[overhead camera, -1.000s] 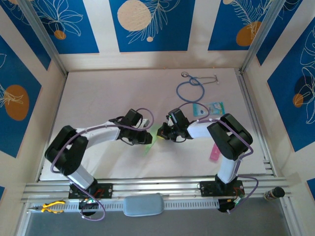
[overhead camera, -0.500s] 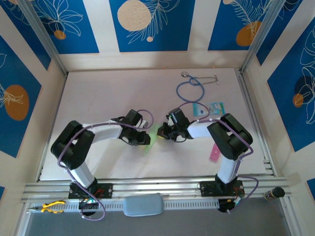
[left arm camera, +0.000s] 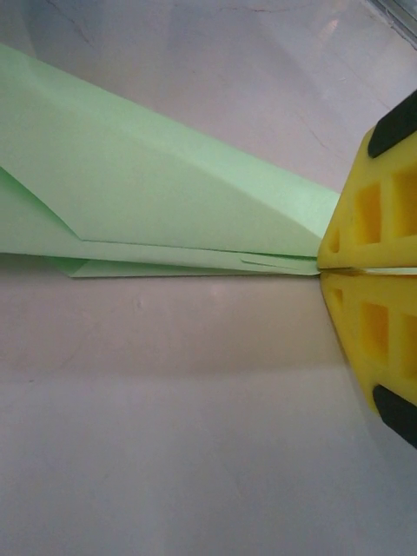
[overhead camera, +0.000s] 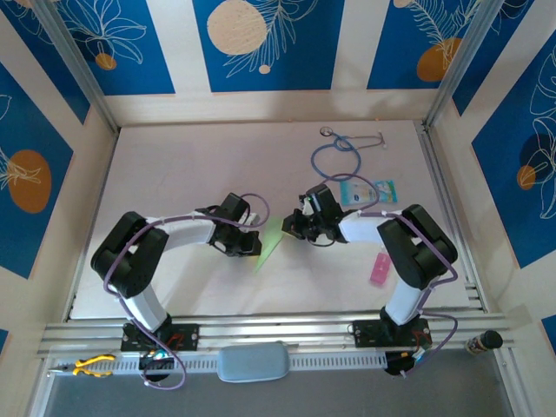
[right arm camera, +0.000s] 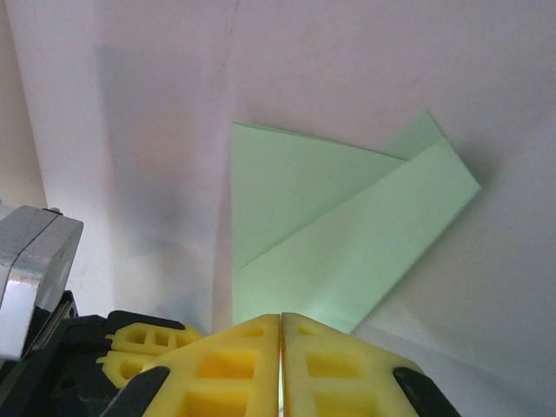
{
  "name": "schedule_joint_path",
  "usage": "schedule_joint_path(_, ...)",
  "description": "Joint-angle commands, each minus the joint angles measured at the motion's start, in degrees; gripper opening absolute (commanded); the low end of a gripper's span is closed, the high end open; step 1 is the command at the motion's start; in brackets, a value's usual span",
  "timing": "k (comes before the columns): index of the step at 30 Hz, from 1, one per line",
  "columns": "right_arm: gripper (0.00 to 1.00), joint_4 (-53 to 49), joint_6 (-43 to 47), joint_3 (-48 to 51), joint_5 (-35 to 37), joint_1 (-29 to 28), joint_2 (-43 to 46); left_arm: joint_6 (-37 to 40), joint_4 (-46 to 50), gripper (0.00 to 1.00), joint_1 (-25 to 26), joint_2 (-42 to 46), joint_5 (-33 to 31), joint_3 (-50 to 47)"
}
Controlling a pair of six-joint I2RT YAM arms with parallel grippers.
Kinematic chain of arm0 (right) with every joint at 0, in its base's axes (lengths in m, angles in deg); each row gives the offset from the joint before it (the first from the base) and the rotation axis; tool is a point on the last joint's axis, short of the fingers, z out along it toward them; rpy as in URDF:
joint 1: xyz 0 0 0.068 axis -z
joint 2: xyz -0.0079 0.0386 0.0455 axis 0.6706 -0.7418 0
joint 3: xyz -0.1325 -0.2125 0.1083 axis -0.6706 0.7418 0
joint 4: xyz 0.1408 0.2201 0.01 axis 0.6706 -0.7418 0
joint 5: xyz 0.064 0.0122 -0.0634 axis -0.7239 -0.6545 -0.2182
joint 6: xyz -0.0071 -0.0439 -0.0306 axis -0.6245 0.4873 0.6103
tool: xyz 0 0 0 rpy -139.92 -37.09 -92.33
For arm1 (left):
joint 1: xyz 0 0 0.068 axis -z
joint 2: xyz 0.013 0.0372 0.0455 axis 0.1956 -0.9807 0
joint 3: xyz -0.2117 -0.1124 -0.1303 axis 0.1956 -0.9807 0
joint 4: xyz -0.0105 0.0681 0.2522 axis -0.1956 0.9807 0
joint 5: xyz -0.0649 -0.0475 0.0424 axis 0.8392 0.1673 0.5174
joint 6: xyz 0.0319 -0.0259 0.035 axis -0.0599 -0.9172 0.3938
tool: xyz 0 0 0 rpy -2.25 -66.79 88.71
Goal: Fold a paper plane with a square sheet of paper (pick it up from the middle)
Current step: Fold the wing for the fifth time at the center of the table.
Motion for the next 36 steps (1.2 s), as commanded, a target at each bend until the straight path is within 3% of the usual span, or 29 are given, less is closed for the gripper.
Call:
schedule_joint_path(1,0.08,-1.3,1.8,-3.1,-1.9,0.0,-3.7,0.4,-0.3,0.09,0.5,-2.4,0.7,-0.8)
schedule_joint_path(20,0.11,-2.0,1.0,-8.0,-3.2,8.9,-7.3,-0.9,-1.9,0.05,0.4,-2.8,1.2,-2.2)
schedule_joint_path(28,0.15,-4.2,0.7,-4.8,-2.5,7.3,-0.7,-6.9,-7.8,0.12,0.4,1.7,3.6,-4.7)
schedule_joint_path(36,0.18,-5.2,-1.6,1.5,-0.5,2.2,4.4,-6.2,-5.9,0.21,-0.8,5.3,3.7,-3.6)
